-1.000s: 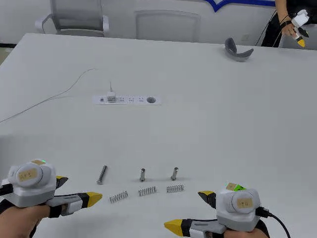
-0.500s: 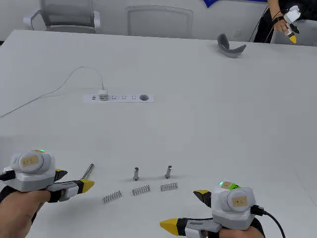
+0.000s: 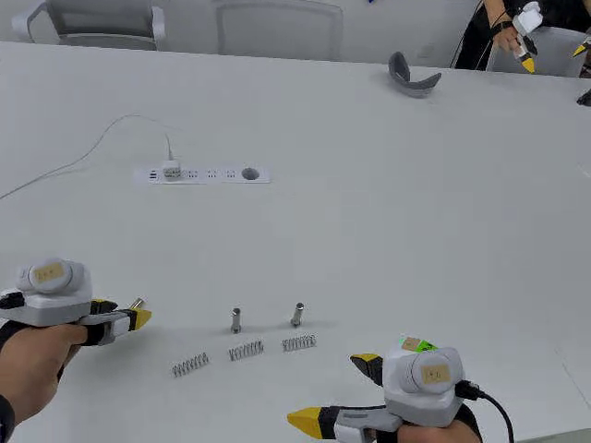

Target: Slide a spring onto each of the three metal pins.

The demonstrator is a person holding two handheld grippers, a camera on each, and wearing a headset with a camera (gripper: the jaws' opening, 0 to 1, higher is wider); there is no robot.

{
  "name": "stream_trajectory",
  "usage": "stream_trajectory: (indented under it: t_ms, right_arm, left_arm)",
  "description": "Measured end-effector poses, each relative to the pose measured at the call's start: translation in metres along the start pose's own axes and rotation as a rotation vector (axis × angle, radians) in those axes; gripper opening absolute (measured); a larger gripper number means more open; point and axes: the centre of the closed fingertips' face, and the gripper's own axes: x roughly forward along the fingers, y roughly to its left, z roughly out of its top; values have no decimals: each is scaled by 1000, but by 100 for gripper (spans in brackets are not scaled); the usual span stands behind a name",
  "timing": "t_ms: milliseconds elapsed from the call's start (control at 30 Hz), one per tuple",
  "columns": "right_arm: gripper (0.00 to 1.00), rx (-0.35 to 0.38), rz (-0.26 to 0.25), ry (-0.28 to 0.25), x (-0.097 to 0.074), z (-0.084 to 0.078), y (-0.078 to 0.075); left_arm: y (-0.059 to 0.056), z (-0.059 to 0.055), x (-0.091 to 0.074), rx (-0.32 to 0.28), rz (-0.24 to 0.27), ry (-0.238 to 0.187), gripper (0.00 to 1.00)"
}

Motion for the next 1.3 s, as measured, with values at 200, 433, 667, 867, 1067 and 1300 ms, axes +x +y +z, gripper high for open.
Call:
stream_trajectory:
  t_ms: [200,433,667,867,1067,1300]
  right_arm:
    - [87,5,-5,4,0,0,-3]
    - [87,12,-11,2,-1,2,-7]
    - [87,14,-10,8,1,0,-8]
    - [87,17,-10,7,1,1,-9]
    - [87,18,-12,8,1,0,-12]
    - [87,21,-12,9,1,-1,-12]
  left_arm:
    - [3,-1,9,8,5,19,36]
    - [10,3,16,18,17,30,34]
    - [11,8,22,55,20,38,29]
    - [15,6,27,137,36,85,25]
    - [18,4,27,209,57,138,19]
    - [18,3,25,259,78,166,17]
